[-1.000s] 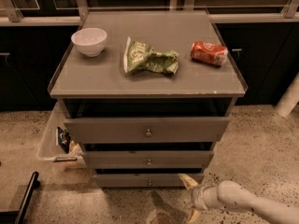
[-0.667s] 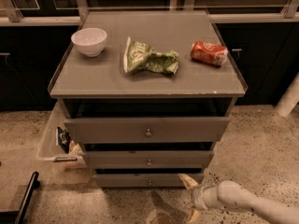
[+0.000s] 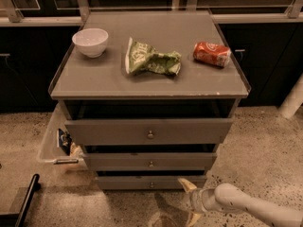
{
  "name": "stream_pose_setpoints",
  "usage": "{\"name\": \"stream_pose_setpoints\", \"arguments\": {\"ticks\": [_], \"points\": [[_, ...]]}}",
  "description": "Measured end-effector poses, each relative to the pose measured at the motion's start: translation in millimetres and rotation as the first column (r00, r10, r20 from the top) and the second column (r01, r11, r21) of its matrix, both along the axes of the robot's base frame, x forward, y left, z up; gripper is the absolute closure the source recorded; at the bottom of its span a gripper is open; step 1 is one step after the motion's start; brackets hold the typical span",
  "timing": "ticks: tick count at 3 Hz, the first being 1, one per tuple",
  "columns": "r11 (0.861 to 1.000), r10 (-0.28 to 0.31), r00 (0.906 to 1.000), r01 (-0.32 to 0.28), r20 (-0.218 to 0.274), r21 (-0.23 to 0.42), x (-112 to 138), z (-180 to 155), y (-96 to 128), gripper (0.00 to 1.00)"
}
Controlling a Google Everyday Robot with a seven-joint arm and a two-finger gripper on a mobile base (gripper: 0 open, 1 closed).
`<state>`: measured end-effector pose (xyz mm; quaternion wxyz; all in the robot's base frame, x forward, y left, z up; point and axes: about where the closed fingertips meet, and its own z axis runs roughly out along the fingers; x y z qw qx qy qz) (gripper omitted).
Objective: Open bottom drawer
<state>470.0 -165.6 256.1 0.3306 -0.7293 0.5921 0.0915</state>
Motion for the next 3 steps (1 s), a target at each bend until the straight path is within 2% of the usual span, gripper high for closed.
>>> {"name": "stream_pose_setpoints", "arguments": {"ticks": [2,3], "points": [[0.999,-0.010,0.9996,0.009,-0.027,-0.037,44.3,-46.2,-7.5,0.00],[0.999,-0.026,0.9979,0.024,-0.060,-0.036,70.6,-63.5,-11.1,0.00]]}}
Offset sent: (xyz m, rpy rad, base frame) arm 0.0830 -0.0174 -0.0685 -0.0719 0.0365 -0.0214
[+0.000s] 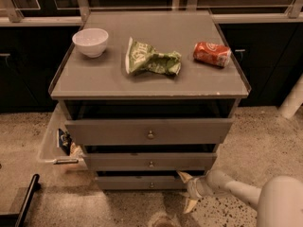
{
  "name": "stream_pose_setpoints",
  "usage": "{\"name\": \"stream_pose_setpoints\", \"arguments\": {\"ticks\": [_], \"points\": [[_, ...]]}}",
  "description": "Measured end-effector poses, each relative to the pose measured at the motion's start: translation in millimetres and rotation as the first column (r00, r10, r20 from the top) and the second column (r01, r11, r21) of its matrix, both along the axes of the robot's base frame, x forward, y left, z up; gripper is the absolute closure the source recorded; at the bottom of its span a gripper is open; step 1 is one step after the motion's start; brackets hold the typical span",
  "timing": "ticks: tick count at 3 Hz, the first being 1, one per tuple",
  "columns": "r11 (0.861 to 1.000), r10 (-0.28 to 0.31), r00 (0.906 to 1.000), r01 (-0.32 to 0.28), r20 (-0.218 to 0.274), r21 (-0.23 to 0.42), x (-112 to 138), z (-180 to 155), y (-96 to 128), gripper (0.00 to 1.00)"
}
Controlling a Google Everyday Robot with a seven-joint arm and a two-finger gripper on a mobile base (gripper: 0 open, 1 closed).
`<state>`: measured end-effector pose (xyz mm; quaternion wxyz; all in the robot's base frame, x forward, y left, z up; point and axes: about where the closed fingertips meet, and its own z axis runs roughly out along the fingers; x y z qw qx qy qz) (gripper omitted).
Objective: Open bottom drawer
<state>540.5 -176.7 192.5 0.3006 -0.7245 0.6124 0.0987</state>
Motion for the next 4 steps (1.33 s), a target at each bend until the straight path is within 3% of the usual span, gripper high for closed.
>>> {"name": "stream_pose_setpoints", "arguments": {"ticks": [1,4], "points": [[0.999,-0.039,0.9988,0.039,-0.028,0.006,16.3,-8.7,-8.7,0.00],[0.996,-0.082,0.9964,0.081,0.023,0.031,53.7,-17.2,-7.8,0.00]]}}
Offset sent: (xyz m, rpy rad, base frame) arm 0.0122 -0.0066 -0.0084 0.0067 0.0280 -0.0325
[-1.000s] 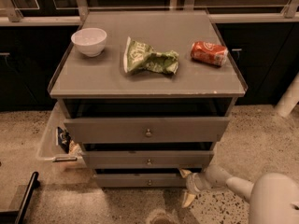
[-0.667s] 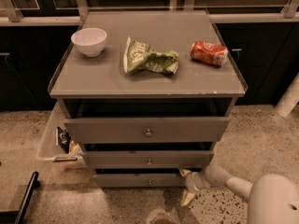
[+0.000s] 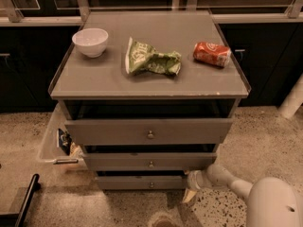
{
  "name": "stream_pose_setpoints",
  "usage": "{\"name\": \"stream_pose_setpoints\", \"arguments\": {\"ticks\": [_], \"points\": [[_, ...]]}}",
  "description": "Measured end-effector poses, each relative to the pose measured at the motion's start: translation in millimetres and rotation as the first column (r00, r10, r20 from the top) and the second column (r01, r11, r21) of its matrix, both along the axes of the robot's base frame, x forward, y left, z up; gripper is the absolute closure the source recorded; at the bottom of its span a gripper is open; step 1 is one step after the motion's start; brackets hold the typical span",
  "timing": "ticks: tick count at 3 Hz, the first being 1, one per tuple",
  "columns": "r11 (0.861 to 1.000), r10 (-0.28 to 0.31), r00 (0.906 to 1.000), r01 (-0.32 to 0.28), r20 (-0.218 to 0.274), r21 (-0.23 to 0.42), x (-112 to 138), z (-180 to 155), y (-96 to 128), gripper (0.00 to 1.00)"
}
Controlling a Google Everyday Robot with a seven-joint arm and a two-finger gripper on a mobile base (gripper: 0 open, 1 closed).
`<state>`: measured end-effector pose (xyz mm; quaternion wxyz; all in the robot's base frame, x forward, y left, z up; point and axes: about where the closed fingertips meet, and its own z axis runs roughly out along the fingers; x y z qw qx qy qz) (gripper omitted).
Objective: Open bottom drawer
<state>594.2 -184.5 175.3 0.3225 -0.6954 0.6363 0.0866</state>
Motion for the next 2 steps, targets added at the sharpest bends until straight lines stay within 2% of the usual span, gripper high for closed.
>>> {"name": "stream_pose_setpoints", "arguments": {"ticks": [2], "points": [[1.000,-0.017,0.9998,0.017,0.007,-0.001,7.8,-5.0,-3.1,0.00]]}}
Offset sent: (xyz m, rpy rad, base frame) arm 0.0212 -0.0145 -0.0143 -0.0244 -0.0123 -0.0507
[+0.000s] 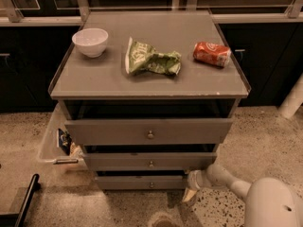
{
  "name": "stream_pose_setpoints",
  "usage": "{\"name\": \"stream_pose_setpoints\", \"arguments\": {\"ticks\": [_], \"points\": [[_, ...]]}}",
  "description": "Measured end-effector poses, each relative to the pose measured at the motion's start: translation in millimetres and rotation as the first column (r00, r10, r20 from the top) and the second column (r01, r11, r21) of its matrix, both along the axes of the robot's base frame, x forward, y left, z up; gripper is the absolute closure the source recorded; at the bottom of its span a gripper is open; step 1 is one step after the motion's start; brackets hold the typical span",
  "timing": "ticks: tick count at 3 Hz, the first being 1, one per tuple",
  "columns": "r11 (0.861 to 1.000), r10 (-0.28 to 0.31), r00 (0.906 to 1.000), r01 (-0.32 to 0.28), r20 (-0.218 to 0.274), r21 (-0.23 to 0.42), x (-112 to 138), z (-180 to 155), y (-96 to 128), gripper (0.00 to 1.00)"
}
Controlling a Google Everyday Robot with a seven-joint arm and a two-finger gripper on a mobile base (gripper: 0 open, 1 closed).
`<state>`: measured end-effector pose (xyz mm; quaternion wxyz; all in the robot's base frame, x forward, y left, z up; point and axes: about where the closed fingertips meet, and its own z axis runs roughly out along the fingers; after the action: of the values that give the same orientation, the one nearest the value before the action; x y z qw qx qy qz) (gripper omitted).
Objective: Open bottom drawer
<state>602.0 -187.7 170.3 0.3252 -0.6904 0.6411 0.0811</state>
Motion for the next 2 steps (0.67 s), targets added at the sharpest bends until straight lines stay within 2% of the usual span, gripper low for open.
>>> {"name": "stream_pose_setpoints", "arguments": {"ticks": [2], "points": [[1.000,-0.004,0.9992,0.003,-0.040,-0.031,-14.8,-28.0,-1.6,0.00]]}}
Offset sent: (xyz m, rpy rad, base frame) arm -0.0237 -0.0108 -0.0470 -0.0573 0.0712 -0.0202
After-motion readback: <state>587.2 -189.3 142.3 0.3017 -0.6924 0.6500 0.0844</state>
